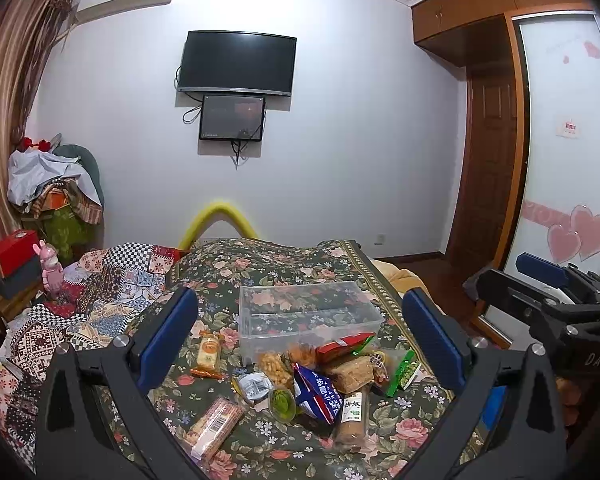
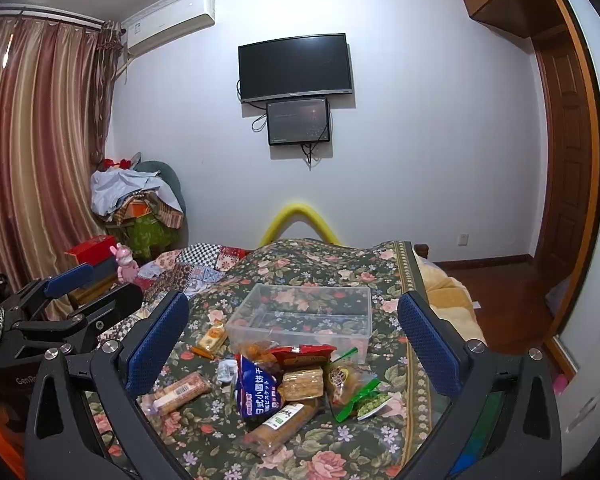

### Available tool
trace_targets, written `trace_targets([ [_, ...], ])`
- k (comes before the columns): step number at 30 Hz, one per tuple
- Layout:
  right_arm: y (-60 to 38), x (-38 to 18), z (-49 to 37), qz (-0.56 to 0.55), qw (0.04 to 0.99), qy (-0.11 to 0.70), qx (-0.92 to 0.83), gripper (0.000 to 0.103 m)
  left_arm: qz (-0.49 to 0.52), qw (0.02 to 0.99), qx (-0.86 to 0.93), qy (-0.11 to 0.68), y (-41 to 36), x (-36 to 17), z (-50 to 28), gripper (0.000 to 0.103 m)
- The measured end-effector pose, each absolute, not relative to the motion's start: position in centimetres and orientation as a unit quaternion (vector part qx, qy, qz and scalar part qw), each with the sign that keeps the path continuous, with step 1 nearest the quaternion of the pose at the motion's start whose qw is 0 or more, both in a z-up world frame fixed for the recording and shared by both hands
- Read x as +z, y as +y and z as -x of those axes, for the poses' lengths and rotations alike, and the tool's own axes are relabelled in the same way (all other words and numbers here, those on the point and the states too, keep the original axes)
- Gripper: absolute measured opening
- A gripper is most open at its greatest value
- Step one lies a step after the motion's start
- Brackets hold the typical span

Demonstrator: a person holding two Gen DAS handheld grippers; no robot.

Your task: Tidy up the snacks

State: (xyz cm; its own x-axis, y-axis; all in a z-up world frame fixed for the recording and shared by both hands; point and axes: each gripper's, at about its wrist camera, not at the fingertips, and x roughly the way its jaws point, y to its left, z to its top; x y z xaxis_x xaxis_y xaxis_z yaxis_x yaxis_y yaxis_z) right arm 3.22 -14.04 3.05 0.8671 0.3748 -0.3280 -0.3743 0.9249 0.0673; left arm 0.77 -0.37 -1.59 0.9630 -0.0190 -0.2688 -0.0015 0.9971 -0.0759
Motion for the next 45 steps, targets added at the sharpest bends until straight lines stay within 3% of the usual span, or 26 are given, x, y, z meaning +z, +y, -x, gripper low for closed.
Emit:
trace_targets([
  [45, -14.2, 3.2, -2.9, -0.005, 0.966, 0.17, 0.195, 0.103, 0.045, 0.989, -0.014, 0.14, 0.1, -0.5, -0.2, 0.103],
])
